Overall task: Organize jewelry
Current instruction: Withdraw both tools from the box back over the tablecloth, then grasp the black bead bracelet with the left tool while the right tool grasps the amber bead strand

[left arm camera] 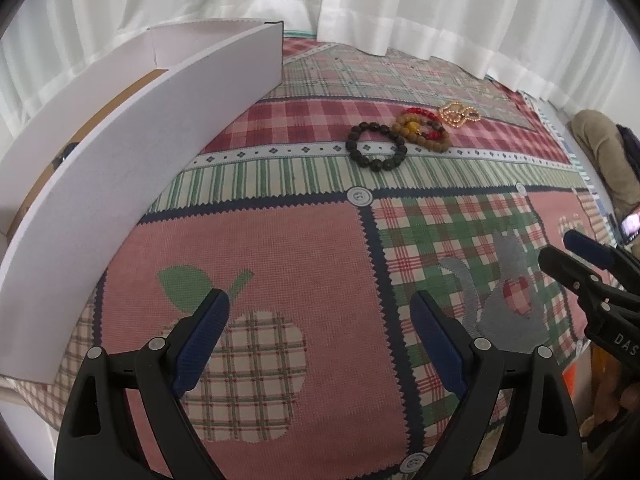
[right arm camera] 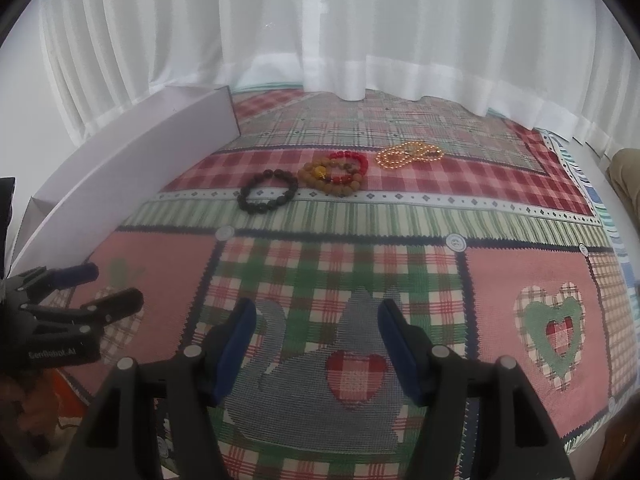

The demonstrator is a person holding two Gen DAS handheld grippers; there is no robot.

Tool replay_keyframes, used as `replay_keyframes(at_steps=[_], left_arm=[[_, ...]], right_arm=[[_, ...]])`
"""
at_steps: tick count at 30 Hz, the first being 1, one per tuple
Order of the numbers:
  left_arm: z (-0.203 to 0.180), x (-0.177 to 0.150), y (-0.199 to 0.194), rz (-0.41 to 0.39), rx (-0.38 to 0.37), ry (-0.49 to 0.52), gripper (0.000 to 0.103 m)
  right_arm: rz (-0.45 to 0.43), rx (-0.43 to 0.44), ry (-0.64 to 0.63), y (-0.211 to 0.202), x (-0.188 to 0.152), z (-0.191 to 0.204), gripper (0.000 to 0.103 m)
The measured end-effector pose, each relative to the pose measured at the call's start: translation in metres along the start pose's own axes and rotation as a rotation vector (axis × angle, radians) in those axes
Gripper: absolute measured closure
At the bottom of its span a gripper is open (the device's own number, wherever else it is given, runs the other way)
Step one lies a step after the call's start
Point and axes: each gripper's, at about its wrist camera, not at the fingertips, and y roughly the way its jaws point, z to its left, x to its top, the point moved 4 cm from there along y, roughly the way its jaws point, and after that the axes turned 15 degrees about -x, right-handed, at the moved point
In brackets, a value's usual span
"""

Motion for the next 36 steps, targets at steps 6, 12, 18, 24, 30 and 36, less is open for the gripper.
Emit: replay_keyframes(at_steps=[6,12,18,24,30,36], left_arm=[[0.000,0.022,0.005,0.003,-0.017,0.021,0.010],[-0.006,0.053,0.025,0.030,-0.031,0.079,0.010],[-0.003,0.093,0.051,0.025,-0.038,0.047,0.010],[0.002,0.122,0.101,0.043,0.023,0.024,0.011],[0.008,0.125,0.134,0.074,0.079,0.021,0.011],[0.018,0.122,0.146,0.074,0.102,0.013,0.010]], right_arm=[[0.038,-0.011,0.032,0.011,-0.004,-0.011,0.038],[0.050,-0.007,0.046,0.015,-0.005,-0.017,0.038],[0.068,-0.010,0.065,0.021,-0.008,-0.022,0.038],[0.073,-0.005,0.068,0.023,-0.009,-0.022,0.038],[0.078,-0.009,0.079,0.023,-0.012,-0.027,0.038],[0.078,-0.003,0.084,0.022,-0.014,-0.028,0.038]])
